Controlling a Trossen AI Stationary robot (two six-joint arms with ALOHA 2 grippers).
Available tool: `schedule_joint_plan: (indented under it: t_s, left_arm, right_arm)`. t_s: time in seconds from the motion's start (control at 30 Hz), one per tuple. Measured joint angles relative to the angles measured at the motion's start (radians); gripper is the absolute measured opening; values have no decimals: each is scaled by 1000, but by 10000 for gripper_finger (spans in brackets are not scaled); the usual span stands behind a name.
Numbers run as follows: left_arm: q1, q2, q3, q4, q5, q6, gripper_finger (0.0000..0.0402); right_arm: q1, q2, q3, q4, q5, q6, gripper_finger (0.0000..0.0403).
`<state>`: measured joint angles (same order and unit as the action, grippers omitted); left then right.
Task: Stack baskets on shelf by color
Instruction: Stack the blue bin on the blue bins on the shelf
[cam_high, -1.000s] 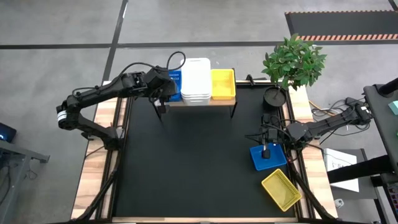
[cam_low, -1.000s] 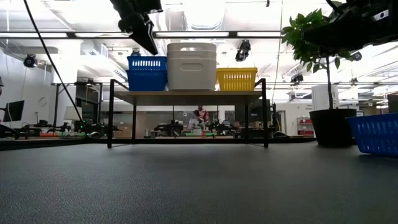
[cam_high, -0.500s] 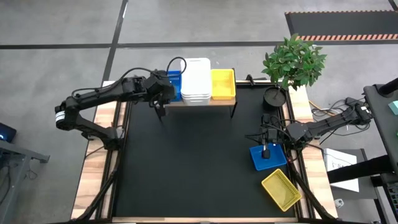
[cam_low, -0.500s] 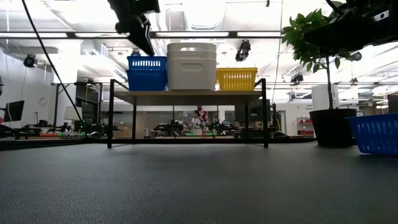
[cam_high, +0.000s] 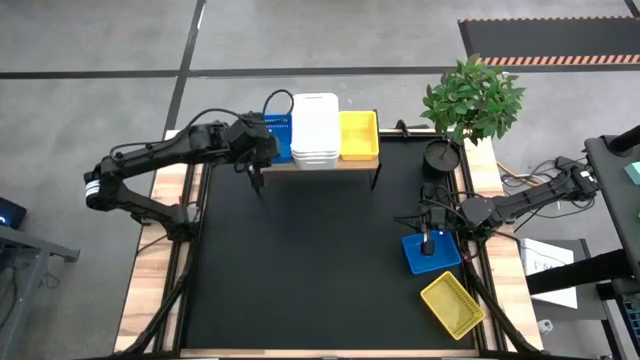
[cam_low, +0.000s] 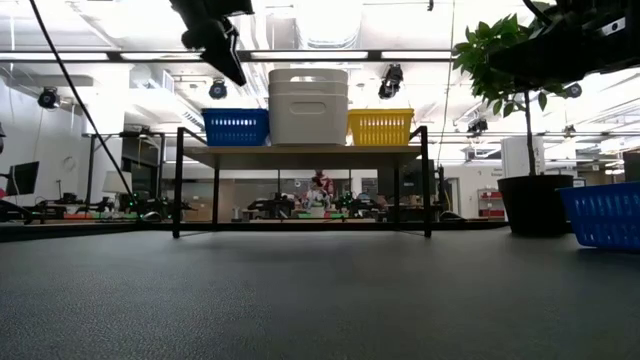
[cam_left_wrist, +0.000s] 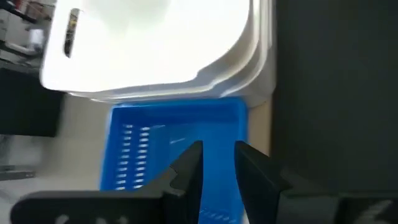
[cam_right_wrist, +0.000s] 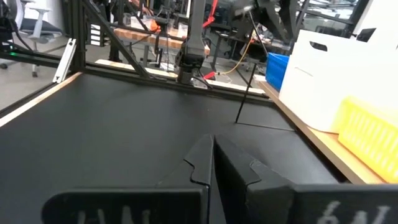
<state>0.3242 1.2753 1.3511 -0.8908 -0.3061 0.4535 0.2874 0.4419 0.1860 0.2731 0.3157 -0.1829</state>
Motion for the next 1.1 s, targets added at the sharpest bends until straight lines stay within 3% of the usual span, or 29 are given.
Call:
schedule_joint_plan:
  t_s: [0.13, 0.3, 0.57, 0.73, 0.97, 1.1]
  left_arm:
    - [-38, -25, -21, 6, 119, -142, 73]
    - [-191, -80, -145, 138, 80, -201, 48]
    - [-458, -145, -388, 527, -22, -238, 7]
    - [-573, -151, -543, 865, -40, -186, 1]
    - [-635, -129, -762, 1312, -40, -154, 0]
    - [-635, -122, -860, 1483, -40, -160, 0]
  right_arm:
    - [0, 0, 0, -8, 0, 0, 9]
    - [0, 0, 0, -7, 0, 0, 9]
    - [-1, 4, 0, -7, 82, 17, 9]
    - [0, 14, 0, -3, 80, 34, 9]
    - [0, 13, 0, 27, 80, 44, 9]
    - [0, 13, 0, 52, 79, 45, 9]
